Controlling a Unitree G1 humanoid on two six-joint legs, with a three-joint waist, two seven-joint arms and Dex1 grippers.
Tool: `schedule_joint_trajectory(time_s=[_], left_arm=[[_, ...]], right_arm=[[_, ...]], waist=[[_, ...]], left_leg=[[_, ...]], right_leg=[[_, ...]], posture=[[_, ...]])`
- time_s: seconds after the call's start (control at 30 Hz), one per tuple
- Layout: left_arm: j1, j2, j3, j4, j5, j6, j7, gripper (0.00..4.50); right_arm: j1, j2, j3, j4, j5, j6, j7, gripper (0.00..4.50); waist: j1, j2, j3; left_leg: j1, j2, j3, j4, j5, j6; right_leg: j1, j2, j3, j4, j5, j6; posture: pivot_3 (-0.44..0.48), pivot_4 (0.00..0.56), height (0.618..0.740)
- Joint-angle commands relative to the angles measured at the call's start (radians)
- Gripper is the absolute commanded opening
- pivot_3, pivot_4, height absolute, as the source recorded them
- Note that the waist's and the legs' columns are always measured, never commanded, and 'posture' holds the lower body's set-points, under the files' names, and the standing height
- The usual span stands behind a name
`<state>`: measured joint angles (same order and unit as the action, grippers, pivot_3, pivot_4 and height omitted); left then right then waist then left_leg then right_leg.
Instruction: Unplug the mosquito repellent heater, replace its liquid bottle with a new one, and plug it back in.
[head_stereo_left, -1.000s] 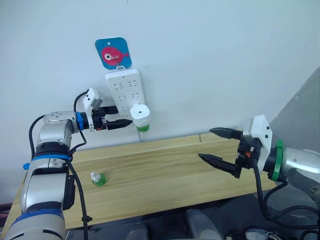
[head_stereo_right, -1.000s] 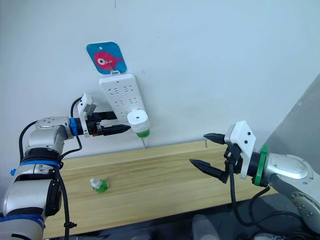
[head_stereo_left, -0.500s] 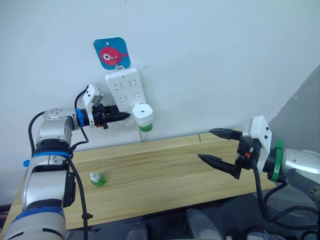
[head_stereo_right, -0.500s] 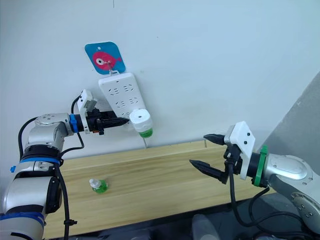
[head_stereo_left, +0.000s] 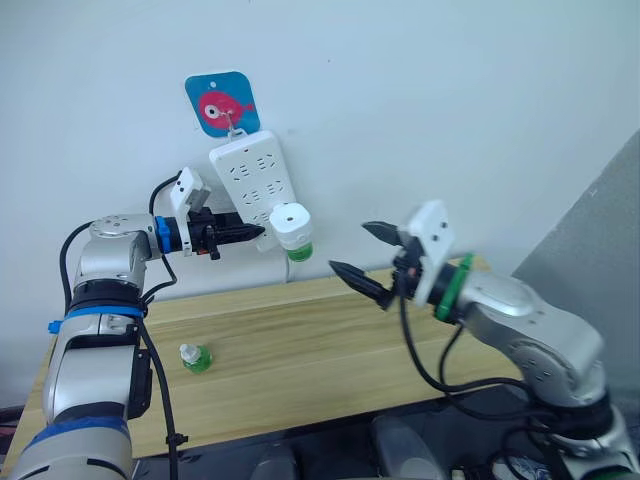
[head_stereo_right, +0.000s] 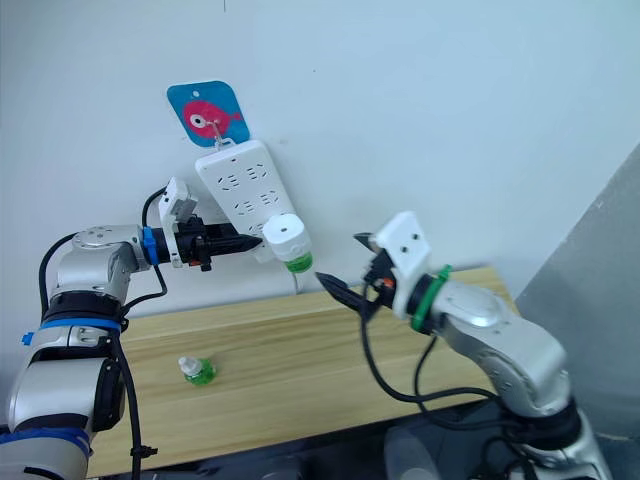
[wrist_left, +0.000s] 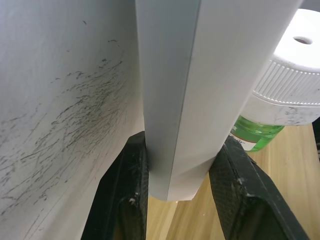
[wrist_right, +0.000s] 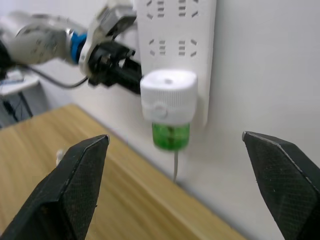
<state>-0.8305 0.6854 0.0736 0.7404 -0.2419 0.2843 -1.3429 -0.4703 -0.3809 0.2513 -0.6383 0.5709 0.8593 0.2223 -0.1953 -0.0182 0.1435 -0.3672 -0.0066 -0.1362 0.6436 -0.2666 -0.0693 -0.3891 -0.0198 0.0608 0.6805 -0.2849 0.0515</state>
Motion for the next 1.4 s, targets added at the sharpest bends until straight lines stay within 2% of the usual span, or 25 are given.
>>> schedule_joint_trajectory(time_s=[0.03, 0.27, 0.57, 0.87, 1.23, 1.33, 1.4], left_arm=[[-0.001, 0.009, 0.023, -0.071, -0.032, 0.030, 0.014, 1.31], [0.037, 0.018, 0.026, -0.144, -0.048, 0.075, 0.031, 1.31], [0.061, 0.032, 0.030, -0.187, -0.062, 0.098, 0.047, 1.31], [0.078, 0.041, 0.034, -0.215, -0.074, 0.111, 0.058, 1.31], [0.085, 0.046, 0.035, -0.227, -0.081, 0.120, 0.064, 1.31], [0.086, 0.046, 0.035, -0.228, -0.082, 0.119, 0.066, 1.31], [0.087, 0.047, 0.035, -0.229, -0.083, 0.118, 0.068, 1.31]], right_arm=[[-0.047, 0.071, 0.065, 0.055, -0.119, -0.013, -0.083, 4.50], [-0.122, 0.251, 0.151, 0.199, -0.288, -0.050, -0.167, 4.50], [-0.143, 0.374, 0.181, 0.293, -0.362, -0.075, -0.147, 4.50], [-0.154, 0.444, 0.193, 0.395, -0.459, -0.169, -0.141, 4.50], [-0.167, 0.492, 0.160, 0.456, -0.485, -0.211, -0.103, 4.50], [-0.174, 0.507, 0.148, 0.470, -0.487, -0.218, -0.102, 3.97], [-0.178, 0.512, 0.146, 0.476, -0.492, -0.219, -0.099, 3.30]], waist=[[0.000, 0.000, 0.001], [-0.001, 0.003, 0.012], [-0.002, 0.003, 0.014], [-0.002, 0.003, 0.014], [-0.003, 0.003, 0.014], [-0.003, 0.003, 0.014], [-0.004, 0.003, 0.014]], left_leg=[[0.000, 0.000, 0.000, 0.000, 0.000, 0.000], [0.000, 0.000, 0.000, 0.000, 0.000, 0.000], [0.000, 0.000, 0.000, 0.000, 0.000, 0.000], [0.000, 0.000, 0.000, 0.000, 0.000, 0.000], [0.000, 0.000, 0.000, 0.000, 0.000, 0.000], [0.001, 0.000, 0.000, 0.000, 0.000, 0.000], [0.000, 0.000, 0.000, 0.000, 0.000, 0.000]], right_leg=[[0.000, 0.000, 0.000, 0.000, 0.000, 0.000], [0.000, 0.000, 0.000, 0.001, 0.001, -0.001], [0.000, 0.000, 0.000, 0.001, 0.003, -0.005], [-0.001, 0.000, 0.000, 0.001, 0.003, -0.005], [-0.001, 0.000, 0.000, 0.001, 0.003, -0.005], [-0.001, 0.000, 0.000, 0.001, 0.003, -0.005], [-0.001, 0.000, 0.000, 0.001, 0.003, -0.005]], posture=[[-0.278, 0.140, 0.720], [-0.257, 0.152, 0.720], [-0.238, 0.140, 0.720], [-0.227, 0.132, 0.720], [-0.220, 0.125, 0.720], [-0.214, 0.120, 0.720], [-0.214, 0.120, 0.720]])
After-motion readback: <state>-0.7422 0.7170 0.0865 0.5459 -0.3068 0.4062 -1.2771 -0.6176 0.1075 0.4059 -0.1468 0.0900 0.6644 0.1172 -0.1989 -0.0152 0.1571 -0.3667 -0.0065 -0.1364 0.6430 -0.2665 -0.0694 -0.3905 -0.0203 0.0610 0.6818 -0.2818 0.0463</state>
